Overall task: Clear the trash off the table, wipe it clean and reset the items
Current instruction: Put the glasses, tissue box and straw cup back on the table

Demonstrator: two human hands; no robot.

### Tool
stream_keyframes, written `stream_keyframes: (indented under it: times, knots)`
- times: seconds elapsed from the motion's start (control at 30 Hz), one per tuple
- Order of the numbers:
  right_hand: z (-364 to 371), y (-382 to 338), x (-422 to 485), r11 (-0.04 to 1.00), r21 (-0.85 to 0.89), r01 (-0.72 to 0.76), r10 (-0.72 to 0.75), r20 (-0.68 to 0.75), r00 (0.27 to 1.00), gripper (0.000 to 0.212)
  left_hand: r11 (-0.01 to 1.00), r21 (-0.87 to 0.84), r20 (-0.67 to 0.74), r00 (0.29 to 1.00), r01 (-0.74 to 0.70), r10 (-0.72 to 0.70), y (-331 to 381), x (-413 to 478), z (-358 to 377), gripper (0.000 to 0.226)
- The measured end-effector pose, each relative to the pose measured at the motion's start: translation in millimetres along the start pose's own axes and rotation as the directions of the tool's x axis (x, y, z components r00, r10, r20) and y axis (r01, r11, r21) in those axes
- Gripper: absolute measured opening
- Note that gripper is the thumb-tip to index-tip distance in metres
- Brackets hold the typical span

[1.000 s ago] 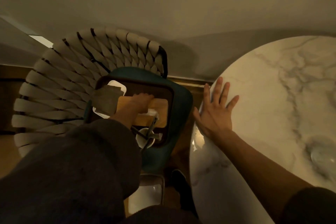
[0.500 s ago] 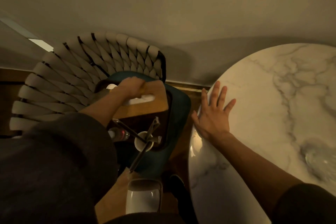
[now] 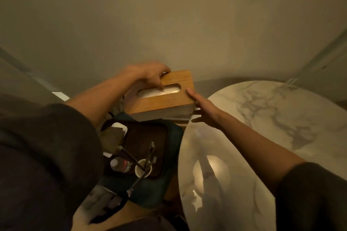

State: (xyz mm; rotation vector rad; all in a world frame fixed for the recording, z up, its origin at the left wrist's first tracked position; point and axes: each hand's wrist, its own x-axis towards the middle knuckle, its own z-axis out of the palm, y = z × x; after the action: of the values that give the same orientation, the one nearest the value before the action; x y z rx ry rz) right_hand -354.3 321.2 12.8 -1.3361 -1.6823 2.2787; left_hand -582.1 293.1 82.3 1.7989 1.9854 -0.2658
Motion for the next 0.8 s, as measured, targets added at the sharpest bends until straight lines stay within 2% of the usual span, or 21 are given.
stream_keyframes:
  times: [0.07,0.1,0.27,0.37,0.4,0.43,0.47,0.53,0.57,0.63,0.8]
  knots:
    - [-27.2,0.1,-15.1,0.999,-0.023,0.031,-0.032,-0.076,0.997,0.068,1.000,0.001,-0.009,1.000,-0.017,0.017,28.8,4.9,-16.4,0.061]
    - [-42.4,-0.8,-25.5,0.998,-0.019,0.057,-0.059,-0.120,0.991,0.069,0.999,-0.007,-0.024,0.999,-0.034,0.034,44.1,8.9,-21.8,0.061]
    - [-140.6,-2.6,-83.6,0.980,0.068,0.188,-0.149,-0.376,0.915,0.048,0.970,-0.194,-0.249,0.964,-0.146,0.095,132.5,37.6,-26.6,0.064]
    - [-214.7,12.1,-119.2,0.977,0.091,0.192,-0.125,-0.484,0.866,0.044,0.891,-0.433,-0.379,0.925,-0.139,-0.040,178.6,57.1,-3.4,0.067]
    - [-237.9,20.4,-130.0,0.978,0.098,0.183,-0.109,-0.508,0.854,0.047,0.823,-0.558,-0.361,0.924,-0.109,-0.123,192.4,62.9,9.7,0.067]
    - [-259.3,29.7,-139.1,0.979,0.111,0.172,-0.089,-0.526,0.846,0.051,0.712,-0.700,-0.276,0.941,-0.058,-0.194,207.0,68.2,24.8,0.066]
    - [-277.4,38.5,-146.9,0.979,0.126,0.160,-0.068,-0.538,0.840,0.054,0.569,-0.822,-0.134,0.967,0.015,-0.219,224.5,71.2,40.6,0.061]
    - [-308.6,55.5,-155.2,0.982,0.143,0.125,-0.031,-0.531,0.847,0.057,0.325,-0.932,0.110,0.979,0.162,-0.173,260.0,76.3,70.3,0.045]
    - [-321.1,63.3,-157.9,0.985,0.138,0.101,-0.016,-0.513,0.858,0.058,0.257,-0.947,0.152,0.973,0.194,-0.175,276.3,78.9,81.7,0.038]
    - [-343.0,82.9,-161.6,0.990,0.135,0.037,0.030,-0.461,0.887,0.058,0.223,-0.956,0.140,0.963,0.192,-0.230,301.6,85.5,101.5,0.033]
    - [-371.4,145.1,-168.6,0.983,0.172,-0.071,0.132,-0.378,0.916,0.047,0.315,-0.930,0.098,0.954,0.189,-0.283,339.0,91.1,141.2,0.041]
